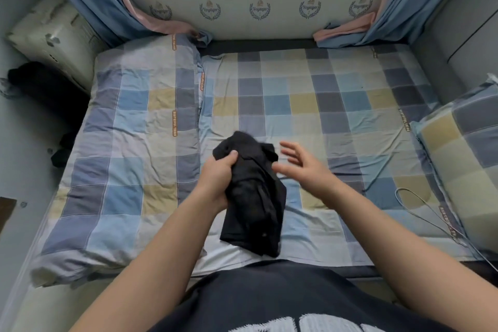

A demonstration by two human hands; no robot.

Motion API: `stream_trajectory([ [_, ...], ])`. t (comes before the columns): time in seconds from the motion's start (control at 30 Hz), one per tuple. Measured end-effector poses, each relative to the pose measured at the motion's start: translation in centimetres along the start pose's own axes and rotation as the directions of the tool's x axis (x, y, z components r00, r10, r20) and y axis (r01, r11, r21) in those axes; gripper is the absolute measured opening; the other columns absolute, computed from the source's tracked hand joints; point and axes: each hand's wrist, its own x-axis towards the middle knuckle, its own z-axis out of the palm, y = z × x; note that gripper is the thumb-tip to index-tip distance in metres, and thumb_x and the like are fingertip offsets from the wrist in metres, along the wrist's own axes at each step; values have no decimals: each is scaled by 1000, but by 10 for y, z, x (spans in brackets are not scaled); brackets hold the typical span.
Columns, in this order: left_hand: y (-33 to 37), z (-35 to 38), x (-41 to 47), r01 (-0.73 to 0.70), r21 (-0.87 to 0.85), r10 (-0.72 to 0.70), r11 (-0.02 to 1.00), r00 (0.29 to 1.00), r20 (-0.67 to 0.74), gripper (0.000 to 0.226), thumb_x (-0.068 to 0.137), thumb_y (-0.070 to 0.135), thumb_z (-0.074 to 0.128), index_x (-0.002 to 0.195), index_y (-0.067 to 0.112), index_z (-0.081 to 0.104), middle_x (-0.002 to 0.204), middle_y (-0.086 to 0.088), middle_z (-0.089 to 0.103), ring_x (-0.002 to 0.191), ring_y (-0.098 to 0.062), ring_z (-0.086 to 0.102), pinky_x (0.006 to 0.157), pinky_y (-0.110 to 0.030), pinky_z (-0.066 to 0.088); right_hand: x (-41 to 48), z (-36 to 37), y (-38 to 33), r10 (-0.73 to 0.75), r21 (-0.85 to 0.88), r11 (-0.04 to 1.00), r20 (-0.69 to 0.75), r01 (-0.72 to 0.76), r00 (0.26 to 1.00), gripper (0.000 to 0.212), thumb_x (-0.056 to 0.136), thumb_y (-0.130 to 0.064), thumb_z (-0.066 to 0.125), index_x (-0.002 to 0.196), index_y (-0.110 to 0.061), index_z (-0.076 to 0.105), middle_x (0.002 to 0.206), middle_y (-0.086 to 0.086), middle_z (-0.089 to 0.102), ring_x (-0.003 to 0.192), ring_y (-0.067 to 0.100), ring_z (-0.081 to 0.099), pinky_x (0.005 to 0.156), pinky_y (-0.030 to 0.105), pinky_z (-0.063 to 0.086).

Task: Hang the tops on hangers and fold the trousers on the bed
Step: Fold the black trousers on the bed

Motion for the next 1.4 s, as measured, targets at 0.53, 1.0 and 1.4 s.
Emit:
stream_trajectory([
  [0.53,24,3,-4,176,-409,-160,895,984,74,33,108,11,39,129,-8,54,107,-24,69,83,-31,70,49,-32,58,-13,54,47,-195,-301,944,-175,136,965,16,98,-11,53,83,-11,60,67,5,55,64,15,46,61,36,36],
  [1.0,-16,10,-16,-490,718,280,494,871,402,63,69,53,72,126,37,50,117,10,62,110,-12,62,94,-39,53,7,10,-33,-456,-487,801,-115,350,883,11,94,-23,58,91,-19,68,80,-4,70,78,18,64,75,37,51],
  [1.4,4,-7,12,-468,788,582,401,794,175,31,64,-11,45,76,16,57,78,1,60,82,-22,53,64,-30,41,14,-5,-5,-39,-749,642,182,165,982,11,88,-27,69,98,-23,68,87,-6,62,89,22,62,71,31,45],
])
